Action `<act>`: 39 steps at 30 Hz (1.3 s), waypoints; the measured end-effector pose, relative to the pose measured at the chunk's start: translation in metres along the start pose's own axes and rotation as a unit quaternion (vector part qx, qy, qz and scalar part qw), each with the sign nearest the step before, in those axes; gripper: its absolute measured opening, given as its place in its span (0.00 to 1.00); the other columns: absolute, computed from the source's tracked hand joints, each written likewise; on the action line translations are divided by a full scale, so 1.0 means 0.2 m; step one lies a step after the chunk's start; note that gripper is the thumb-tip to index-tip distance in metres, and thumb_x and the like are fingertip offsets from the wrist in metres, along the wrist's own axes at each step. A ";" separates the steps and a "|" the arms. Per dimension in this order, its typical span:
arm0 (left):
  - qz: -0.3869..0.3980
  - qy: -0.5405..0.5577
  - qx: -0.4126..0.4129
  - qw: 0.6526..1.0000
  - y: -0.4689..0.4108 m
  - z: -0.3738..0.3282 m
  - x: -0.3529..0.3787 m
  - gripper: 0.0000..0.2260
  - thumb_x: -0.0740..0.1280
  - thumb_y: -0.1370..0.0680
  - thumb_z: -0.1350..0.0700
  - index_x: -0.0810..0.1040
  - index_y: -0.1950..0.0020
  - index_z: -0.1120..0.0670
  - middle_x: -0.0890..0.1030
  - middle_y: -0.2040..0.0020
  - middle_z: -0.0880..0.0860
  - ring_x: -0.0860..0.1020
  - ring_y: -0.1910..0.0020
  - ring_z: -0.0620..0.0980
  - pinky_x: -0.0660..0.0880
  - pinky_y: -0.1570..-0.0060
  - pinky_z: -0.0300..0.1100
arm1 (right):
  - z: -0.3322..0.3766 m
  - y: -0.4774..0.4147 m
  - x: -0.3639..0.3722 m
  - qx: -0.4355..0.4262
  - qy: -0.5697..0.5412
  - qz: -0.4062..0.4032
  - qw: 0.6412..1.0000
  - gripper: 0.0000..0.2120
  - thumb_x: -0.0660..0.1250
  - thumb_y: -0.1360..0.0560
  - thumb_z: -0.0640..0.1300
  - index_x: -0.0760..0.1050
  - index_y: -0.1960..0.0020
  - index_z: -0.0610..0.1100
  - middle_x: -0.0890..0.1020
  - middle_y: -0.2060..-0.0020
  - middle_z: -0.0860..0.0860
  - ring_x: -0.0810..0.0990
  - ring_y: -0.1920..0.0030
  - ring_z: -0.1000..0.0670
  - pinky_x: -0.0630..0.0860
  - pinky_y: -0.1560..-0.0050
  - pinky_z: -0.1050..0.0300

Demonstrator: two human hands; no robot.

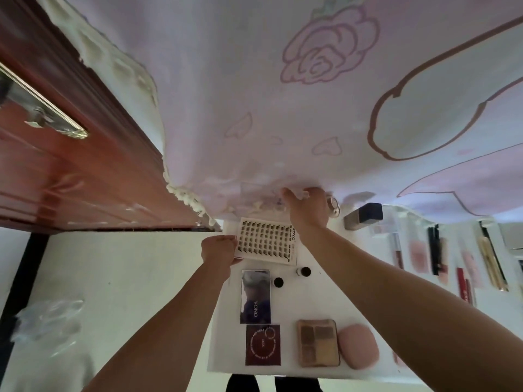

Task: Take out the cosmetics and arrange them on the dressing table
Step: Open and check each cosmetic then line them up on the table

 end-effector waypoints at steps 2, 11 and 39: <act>-0.014 -0.007 -0.002 1.000 -0.02 0.01 0.01 0.04 0.70 0.25 0.65 0.82 0.52 0.60 0.82 0.54 0.58 0.81 0.57 0.56 0.81 0.61 0.48 | -0.02 -0.01 0.02 0.044 -0.028 0.008 0.999 0.30 0.70 0.28 0.60 0.70 0.32 0.44 0.79 0.43 0.51 0.78 0.43 0.44 0.75 0.42 0.49; -0.063 -0.128 0.086 0.986 -0.02 -0.02 0.03 0.08 0.67 0.26 0.66 0.84 0.52 0.57 0.81 0.56 0.54 0.77 0.56 0.54 0.76 0.54 0.43 | 0.02 -0.06 0.00 0.070 -0.029 0.043 0.996 0.19 0.67 0.24 0.58 0.70 0.65 0.46 0.73 0.68 0.50 0.74 0.63 0.48 0.69 0.65 0.56; 0.033 -0.268 0.265 0.926 0.35 0.04 -0.12 0.07 0.67 0.26 0.62 0.79 0.50 0.54 0.79 0.60 0.48 0.76 0.63 0.44 0.71 0.61 0.39 | -0.41 0.32 -0.31 -0.217 0.423 0.187 0.860 0.27 0.69 0.26 0.49 0.67 0.28 0.55 0.72 0.34 0.55 0.78 0.42 0.50 0.75 0.47 0.56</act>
Point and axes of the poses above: each hand's wrist, its own y-axis away from the middle knuckle, its own x-axis out of the palm, z = x × y, the point moved 2 cm from there along -y, towards the middle knuckle
